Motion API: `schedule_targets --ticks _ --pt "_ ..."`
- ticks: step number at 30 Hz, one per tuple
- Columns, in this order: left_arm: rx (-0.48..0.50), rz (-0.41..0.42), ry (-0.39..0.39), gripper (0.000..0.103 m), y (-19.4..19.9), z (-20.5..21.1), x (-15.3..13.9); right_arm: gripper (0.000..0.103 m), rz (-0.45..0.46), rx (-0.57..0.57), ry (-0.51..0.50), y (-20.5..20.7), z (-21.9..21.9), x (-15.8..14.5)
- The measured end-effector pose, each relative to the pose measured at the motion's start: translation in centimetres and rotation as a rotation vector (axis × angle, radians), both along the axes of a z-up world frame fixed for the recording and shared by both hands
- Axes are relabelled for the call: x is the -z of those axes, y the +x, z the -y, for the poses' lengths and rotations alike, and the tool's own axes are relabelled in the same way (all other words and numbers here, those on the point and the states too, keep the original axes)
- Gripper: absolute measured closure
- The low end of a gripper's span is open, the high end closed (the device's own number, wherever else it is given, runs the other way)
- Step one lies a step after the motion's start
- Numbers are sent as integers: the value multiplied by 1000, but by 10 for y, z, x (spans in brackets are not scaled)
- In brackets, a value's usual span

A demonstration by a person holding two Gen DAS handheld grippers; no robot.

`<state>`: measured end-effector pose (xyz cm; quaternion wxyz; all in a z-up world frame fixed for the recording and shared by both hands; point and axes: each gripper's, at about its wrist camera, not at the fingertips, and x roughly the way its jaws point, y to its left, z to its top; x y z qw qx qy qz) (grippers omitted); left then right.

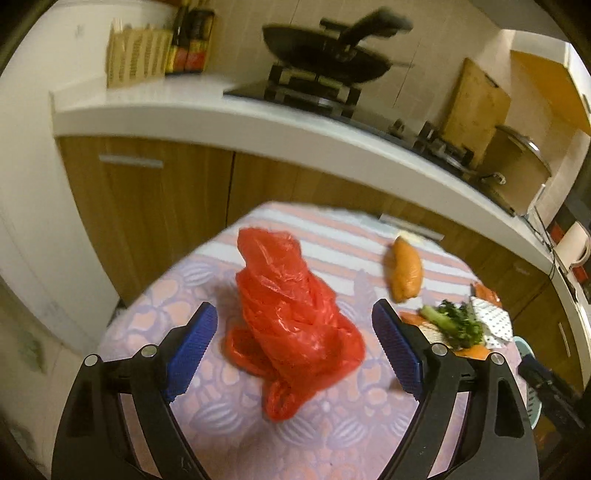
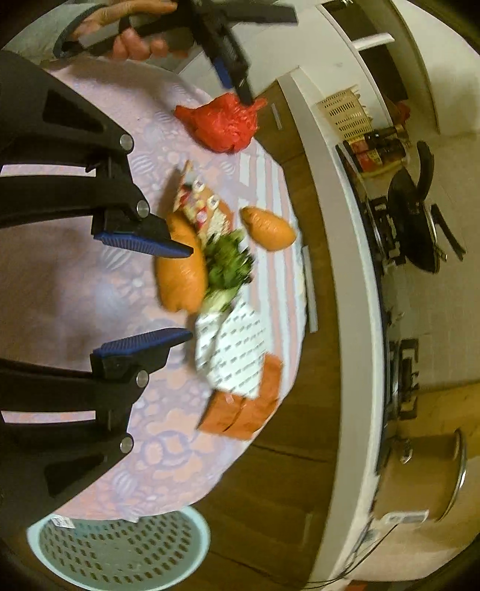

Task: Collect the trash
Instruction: 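Move both open tools back over the table toward the red bag and peel, then grasp the red plastic bag with the left tool while the right tool grasps the orange peel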

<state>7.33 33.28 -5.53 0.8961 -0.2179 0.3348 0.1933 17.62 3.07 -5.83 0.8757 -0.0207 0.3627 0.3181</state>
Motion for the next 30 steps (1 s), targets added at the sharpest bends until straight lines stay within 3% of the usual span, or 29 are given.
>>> schedule_targets --ticks 6,10,13,15,21,30 --pt "-7 -47 -35 22 25 -9 27 67 8 -45 -5 15 -44 -12" --pt "-1 -36 -45 48 31 -13 39 67 18 -73 -23 25 -78 -17" --pt "-3 12 -36 59 28 -11 40 67 -19 -81 -52 41 -108 -13" --pt "-17 30 -32 60 26 -9 41 67 -60 -77 -58 52 -120 -7" --pt "-29 50 79 61 22 8 33 67 -202 -54 -59 91 -159 17" --pt "-28 58 43 61 20 3 33 55 -194 9 -144 111 -194 32"
